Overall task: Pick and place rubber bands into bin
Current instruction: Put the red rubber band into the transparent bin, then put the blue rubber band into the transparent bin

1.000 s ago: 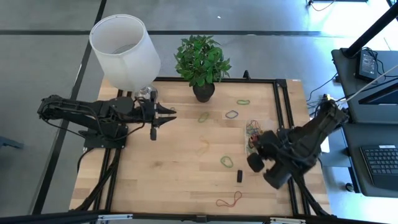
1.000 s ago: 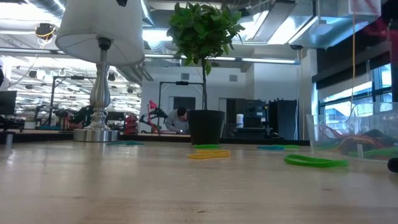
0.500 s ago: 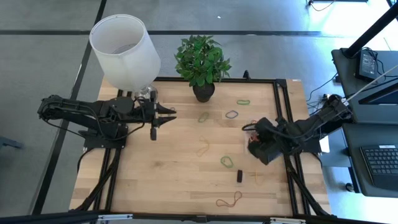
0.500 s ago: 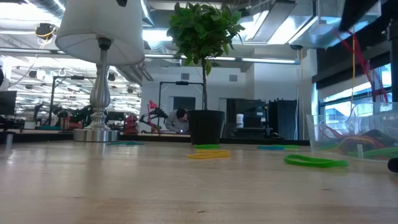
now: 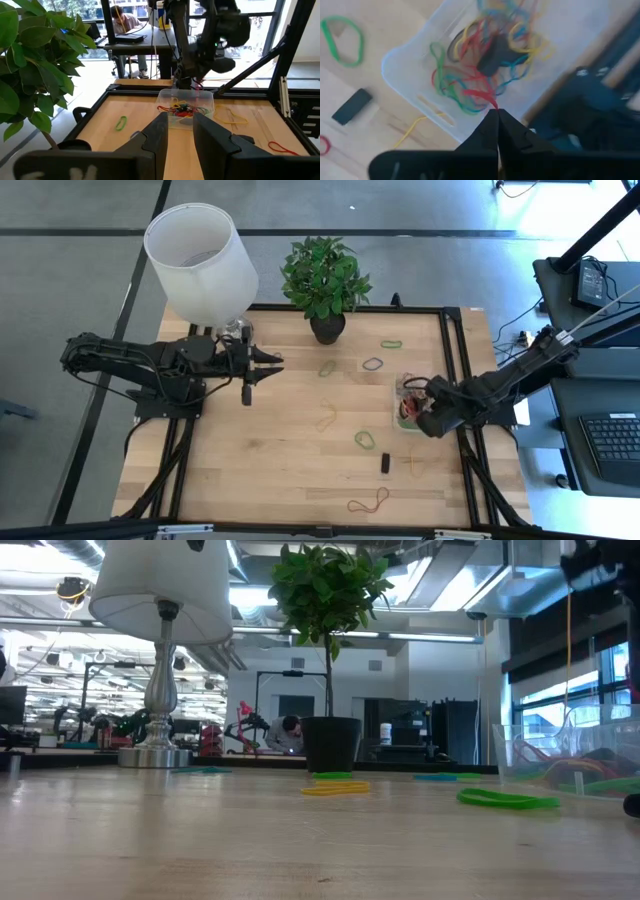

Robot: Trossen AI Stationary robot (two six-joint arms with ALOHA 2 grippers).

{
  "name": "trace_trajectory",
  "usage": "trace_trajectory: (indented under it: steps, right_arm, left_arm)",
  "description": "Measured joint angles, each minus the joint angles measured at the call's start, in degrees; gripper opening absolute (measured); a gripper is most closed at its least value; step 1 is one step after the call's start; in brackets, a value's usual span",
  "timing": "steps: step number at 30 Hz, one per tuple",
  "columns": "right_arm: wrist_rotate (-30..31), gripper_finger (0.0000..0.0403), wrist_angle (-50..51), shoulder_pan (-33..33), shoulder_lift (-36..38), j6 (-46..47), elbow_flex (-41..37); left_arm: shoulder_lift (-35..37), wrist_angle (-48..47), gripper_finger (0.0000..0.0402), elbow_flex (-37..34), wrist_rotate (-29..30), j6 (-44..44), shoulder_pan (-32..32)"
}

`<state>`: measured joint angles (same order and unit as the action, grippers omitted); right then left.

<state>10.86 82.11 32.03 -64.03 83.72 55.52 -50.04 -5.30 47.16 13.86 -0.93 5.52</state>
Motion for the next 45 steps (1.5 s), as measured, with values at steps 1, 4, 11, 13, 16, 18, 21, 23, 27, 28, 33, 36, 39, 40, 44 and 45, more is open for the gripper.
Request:
trace_trajectory:
  steps: [1, 4, 11, 13, 16, 18, 21, 23, 27, 28, 33, 36, 39, 40, 44, 45]
  right_arm:
    - [-0.5, 0.0, -2.0, 0.0, 0.1, 0.0, -1.3]
    - [-0.6, 0.0, -7.8, 0.0, 0.1, -0.1, -4.8]
    - [-0.6, 0.0002, -15.4, 0.0, 0.1, -0.1, -10.8]
    - [-0.6, 0.001, -16.6, 0.0, 0.0, 0.0, -11.7]
    - [-0.6, 0.0029, -16.8, 0.0, -0.3, 0.0, -12.1]
    - [-0.6, 0.0047, -16.3, 0.0, -0.2, 0.0, -12.1]
    - [-0.6, 0.0075, -16.0, 0.0, -0.2, 0.0, -12.1]
    - [-0.6, 0.0092, -15.4, 0.0, -0.2, 0.0, -12.1]
    - [-0.6, 0.012, -15.3, 0.0, -0.2, 0.1, -12.1]
    - [-0.6, 0.0126, -15.3, 0.0, -0.2, 0.1, -12.1]
    - [-2.2, 0.014, -15.6, 0.0, -0.2, 0.1, -12.1]
    - [-3.3, 0.0141, -15.8, 0.0, -0.2, 0.1, -12.1]
    - [-3.4, 0.0141, -16.4, 0.0, -0.2, 0.1, -12.1]
    - [-3.4, 0.0141, -16.5, 0.0, -0.2, 0.1, -12.1]
    - [-3.4, 0.0142, -16.6, 0.0, -0.2, 0.1, -12.1]
    - [-3.4, 0.0142, -16.6, 0.0, -0.2, 0.1, -12.1]
  left_arm:
    - [0.0, 0.0, 0.0086, 0.0, 0.0, 0.0, 0.0]
    - [0.0, 0.0, 0.0086, 0.0, 0.0, 0.0, 0.0]
    - [0.0, 1.1, 0.0086, 0.0, 0.0, 0.0, 0.0]
    - [0.0, 1.0, 0.0086, 0.0, 0.0, 0.0, 0.0]
    - [0.0, 1.0, 0.0086, 0.0, 0.0, -0.5, 0.0]
    - [0.0, 1.0, 0.0086, 0.0, 0.0, -1.9, 0.0]
    - [0.0, 1.0, 0.0086, 0.0, 0.0, -3.3, 0.0]
    - [0.0, 0.9, 0.0086, 0.0, 0.0, -3.3, 0.0]
    - [0.0, 0.9, 0.0086, 0.0, 0.0, -3.3, 0.0]
    - [0.0, 0.8, 0.0086, 0.0, 0.0, -3.3, 0.0]
    - [0.0, 0.9, 0.0086, 0.0, 0.0, -3.4, 0.0]
    - [0.0, 0.8, 0.0086, 0.0, 0.0, -3.4, 0.0]
    - [0.0, 0.9, 0.0086, 0.0, 0.2, -3.2, 0.0]
    - [0.0, 0.9, 0.0086, 0.0, 0.4, -3.0, 0.0]
    - [-0.1, 0.8, 0.0086, 0.0, 2.1, -3.0, 0.0]
    - [-0.1, 0.8, 0.0086, 0.0, 2.0, -3.0, 0.0]
